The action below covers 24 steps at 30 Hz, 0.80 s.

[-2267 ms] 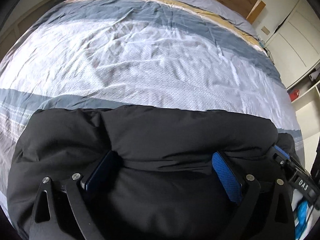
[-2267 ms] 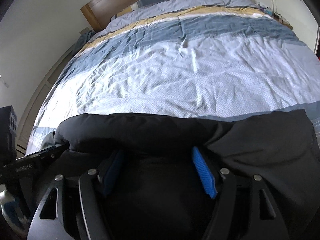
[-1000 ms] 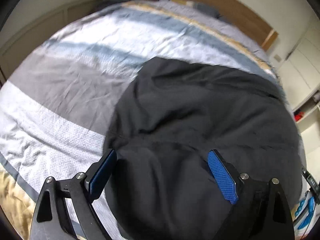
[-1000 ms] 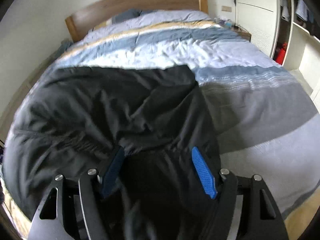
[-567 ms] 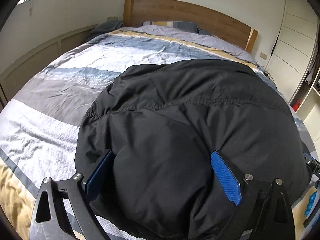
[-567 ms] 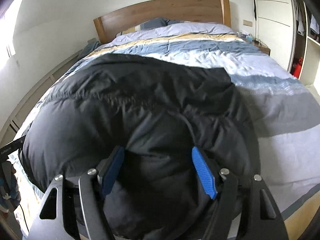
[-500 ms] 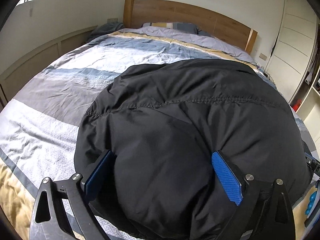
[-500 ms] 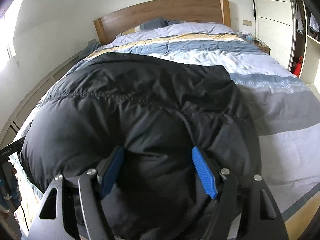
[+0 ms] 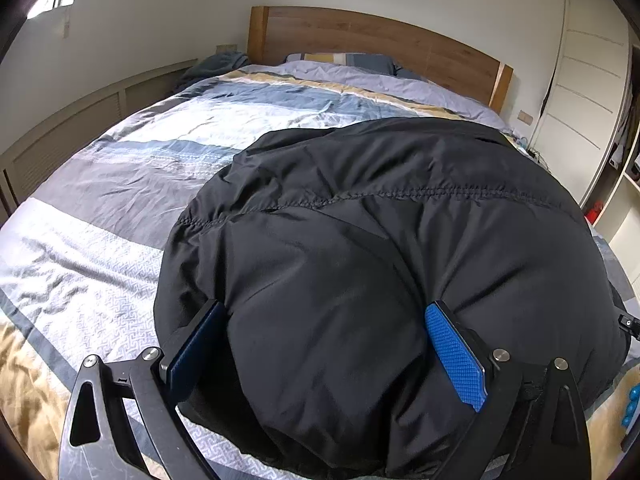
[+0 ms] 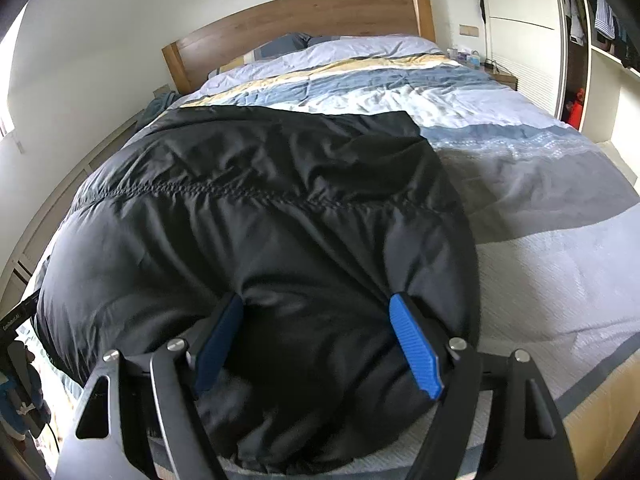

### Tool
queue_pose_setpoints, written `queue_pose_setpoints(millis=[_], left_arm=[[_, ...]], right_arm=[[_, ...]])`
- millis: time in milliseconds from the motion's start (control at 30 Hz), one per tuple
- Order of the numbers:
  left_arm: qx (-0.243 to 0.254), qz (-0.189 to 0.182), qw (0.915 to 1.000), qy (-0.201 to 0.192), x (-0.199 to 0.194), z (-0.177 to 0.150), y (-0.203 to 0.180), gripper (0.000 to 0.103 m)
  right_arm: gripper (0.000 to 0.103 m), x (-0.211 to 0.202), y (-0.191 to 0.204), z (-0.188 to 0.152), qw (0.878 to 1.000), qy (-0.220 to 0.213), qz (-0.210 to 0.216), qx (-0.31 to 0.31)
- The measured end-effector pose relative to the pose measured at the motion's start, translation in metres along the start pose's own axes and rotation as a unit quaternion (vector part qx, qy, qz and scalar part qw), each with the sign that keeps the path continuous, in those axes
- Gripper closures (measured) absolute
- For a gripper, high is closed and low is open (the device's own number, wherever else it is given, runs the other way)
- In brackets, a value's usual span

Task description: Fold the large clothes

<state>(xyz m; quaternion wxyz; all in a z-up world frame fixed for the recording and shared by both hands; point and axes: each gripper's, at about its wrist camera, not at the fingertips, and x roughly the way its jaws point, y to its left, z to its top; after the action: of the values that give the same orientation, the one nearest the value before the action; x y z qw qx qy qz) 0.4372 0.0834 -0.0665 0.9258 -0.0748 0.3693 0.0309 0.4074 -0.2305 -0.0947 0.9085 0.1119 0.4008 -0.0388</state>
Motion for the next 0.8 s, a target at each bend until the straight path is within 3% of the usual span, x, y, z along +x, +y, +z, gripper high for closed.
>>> queue_pose_setpoints(millis=[433,567,800], left_arm=[[0.027,0.027,0.9992,0.008,-0.022,-0.008,-0.003,0.005],[-0.008,0.0,1.0,-0.002,-0.039,-0.006,0.02,0.001],[-0.062,0.004,0.998,-0.009,-0.058,-0.004,0.082,0.001]], right_arm=[[0.028,-0.027,-0.015,-0.019,0.999,0.032,-0.012,0.014],[0.028,-0.042,-0.03,-0.023,0.999,0.026,-0.008,0.038],[0.028,-0.074,-0.07,-0.017,0.996,-0.005,-0.006,0.086]])
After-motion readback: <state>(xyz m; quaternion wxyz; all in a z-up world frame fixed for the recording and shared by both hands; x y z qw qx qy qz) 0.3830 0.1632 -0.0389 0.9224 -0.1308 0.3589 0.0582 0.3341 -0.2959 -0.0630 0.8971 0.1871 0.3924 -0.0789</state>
